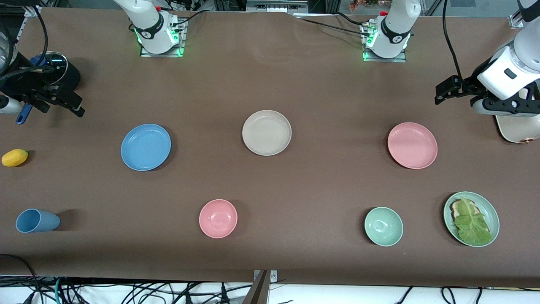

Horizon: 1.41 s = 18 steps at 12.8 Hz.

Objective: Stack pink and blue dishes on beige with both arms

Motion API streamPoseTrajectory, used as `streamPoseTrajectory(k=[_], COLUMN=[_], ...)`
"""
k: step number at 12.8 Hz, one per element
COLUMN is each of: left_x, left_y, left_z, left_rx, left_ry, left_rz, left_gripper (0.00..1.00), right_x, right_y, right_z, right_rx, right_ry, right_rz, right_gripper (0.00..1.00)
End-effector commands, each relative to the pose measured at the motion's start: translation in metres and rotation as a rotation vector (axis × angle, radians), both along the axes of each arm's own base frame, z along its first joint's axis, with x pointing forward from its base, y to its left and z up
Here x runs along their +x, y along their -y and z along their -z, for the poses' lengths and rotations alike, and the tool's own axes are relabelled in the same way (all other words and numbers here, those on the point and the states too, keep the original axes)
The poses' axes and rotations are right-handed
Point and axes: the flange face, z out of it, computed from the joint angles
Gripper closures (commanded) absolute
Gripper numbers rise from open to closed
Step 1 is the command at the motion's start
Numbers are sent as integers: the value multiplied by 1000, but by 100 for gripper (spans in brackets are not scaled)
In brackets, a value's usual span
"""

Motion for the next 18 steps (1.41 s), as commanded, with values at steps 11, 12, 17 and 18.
streamPoseTrajectory(k=[11,12,17,18], left_x=[1,1,15,24], left_y=[1,0,-51,-59], left_z=[-4,-3,20,25], left_rx=[-7,-7,6,33], left_ry=[-26,-27,-53,-24], left_rz=[-6,-7,-79,-82], left_gripper=[0,0,0,0], right_x=[-5,-6,-5,-6], right_y=[-1,-1,-1,-1], right_z=[-2,-3,-2,-3], right_rx=[-3,-3,-3,-2], right_ry=[-5,-2,-4,-2], right_rz=[-1,-1,-1,1], right_gripper=[0,0,0,0])
